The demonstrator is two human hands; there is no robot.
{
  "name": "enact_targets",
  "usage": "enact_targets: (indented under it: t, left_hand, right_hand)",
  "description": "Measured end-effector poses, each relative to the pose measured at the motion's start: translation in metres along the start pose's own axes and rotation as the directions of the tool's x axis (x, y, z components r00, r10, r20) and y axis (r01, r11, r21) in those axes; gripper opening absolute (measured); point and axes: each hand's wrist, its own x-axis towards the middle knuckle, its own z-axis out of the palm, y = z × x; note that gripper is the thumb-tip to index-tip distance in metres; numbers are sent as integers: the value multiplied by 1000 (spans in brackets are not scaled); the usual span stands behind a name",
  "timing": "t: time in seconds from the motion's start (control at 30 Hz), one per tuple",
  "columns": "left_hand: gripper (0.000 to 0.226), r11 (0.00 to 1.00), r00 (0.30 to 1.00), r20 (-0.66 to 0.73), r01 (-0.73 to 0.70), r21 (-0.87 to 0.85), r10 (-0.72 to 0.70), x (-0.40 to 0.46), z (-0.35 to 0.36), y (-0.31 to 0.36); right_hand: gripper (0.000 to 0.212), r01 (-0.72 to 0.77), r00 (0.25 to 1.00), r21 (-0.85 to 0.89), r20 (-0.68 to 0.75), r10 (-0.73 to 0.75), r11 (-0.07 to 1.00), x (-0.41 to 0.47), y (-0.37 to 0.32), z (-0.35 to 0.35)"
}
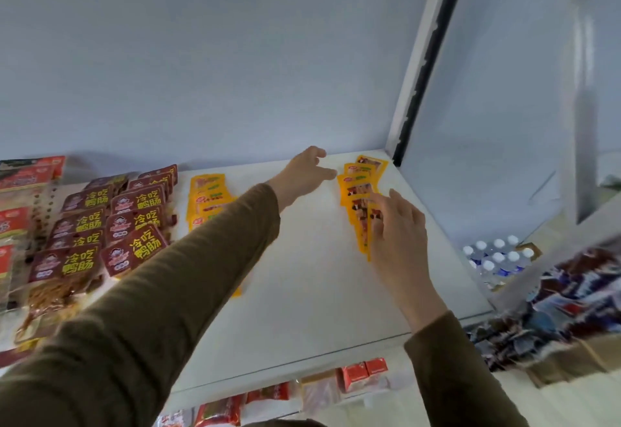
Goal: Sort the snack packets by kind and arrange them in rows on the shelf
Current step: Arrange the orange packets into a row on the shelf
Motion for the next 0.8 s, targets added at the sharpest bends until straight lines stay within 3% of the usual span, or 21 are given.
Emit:
enact_targets:
  t: [0.17, 0.4, 0.6, 0.73, 0.8]
  left_hand:
    - [60, 980, 995, 68, -83, 181, 71, 47, 34, 35]
    - [45, 775, 964, 264, -198, 600, 42, 93, 63, 49]
    - [46, 733, 956, 275, -261, 628, 104, 101, 69, 51]
    - [53, 659, 960, 275, -244, 712, 58, 105, 64, 53]
    - [55, 714, 960, 278, -212, 667, 27, 107, 57, 52]
  right_hand:
    - [52, -39, 973, -124, 220, 66, 992, 6, 19, 7]
    - [63, 34, 983, -143, 183, -7, 989, -3, 15, 8]
    - [63, 12, 986, -99, 165, 4, 995, -4, 21, 17]
    - [65, 20, 986, -53, 164, -11, 998, 0, 20, 22]
    - [65, 20, 988, -22, 155, -17, 1000, 1, 19, 23]
